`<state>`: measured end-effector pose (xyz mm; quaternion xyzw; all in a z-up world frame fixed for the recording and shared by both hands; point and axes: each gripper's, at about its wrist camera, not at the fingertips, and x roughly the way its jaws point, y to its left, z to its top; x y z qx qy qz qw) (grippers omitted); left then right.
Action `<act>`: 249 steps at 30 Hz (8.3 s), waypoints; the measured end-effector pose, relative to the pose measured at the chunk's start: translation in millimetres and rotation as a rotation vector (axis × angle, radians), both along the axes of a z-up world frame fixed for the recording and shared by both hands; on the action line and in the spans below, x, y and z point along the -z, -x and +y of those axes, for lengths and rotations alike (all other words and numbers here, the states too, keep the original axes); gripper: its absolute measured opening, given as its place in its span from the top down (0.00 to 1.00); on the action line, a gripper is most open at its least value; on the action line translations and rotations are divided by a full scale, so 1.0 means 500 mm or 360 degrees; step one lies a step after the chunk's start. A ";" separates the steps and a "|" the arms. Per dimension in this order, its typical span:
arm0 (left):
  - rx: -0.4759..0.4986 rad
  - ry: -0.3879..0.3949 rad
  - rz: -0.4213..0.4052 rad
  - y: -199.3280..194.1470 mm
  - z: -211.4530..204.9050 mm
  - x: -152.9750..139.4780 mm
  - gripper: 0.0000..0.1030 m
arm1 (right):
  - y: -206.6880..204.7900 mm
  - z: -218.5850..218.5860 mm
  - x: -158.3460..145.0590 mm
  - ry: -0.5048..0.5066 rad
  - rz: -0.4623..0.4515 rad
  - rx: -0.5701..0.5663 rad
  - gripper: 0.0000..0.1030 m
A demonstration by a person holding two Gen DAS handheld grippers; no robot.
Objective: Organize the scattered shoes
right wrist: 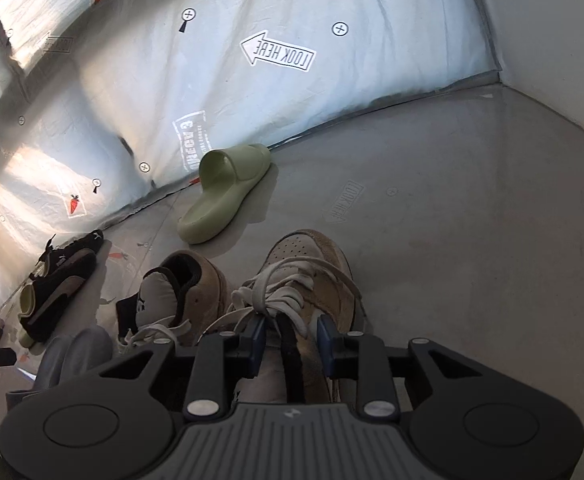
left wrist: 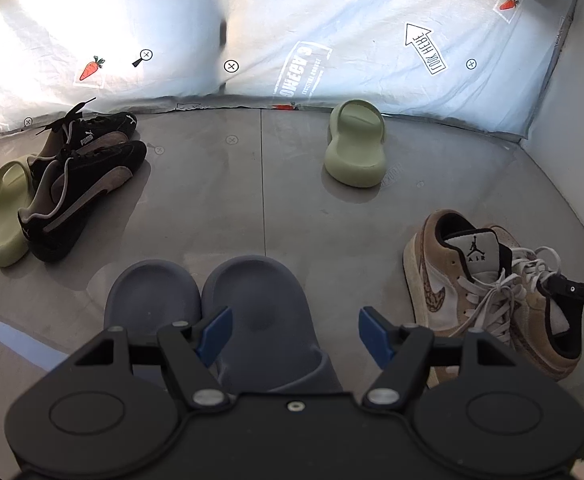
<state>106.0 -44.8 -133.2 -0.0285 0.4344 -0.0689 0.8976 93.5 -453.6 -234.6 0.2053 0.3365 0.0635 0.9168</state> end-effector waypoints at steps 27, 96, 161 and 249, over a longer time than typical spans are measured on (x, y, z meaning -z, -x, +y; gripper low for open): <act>0.0028 0.0016 0.0013 0.018 -0.008 0.002 0.31 | 0.148 0.187 -0.049 0.0968 0.0144 0.0108 0.23; -0.0156 0.0016 0.0080 0.014 0.034 0.006 0.31 | -0.088 0.118 0.014 0.0716 0.0168 -0.0095 0.19; -0.0637 -0.0136 -0.0136 -0.149 0.384 0.041 0.31 | -0.074 0.452 -0.098 0.0244 -0.0172 -0.0350 0.06; -0.0081 -0.0370 -0.0180 -0.364 0.302 0.072 0.54 | -0.163 0.564 -0.095 0.0298 -0.0107 -0.0521 0.06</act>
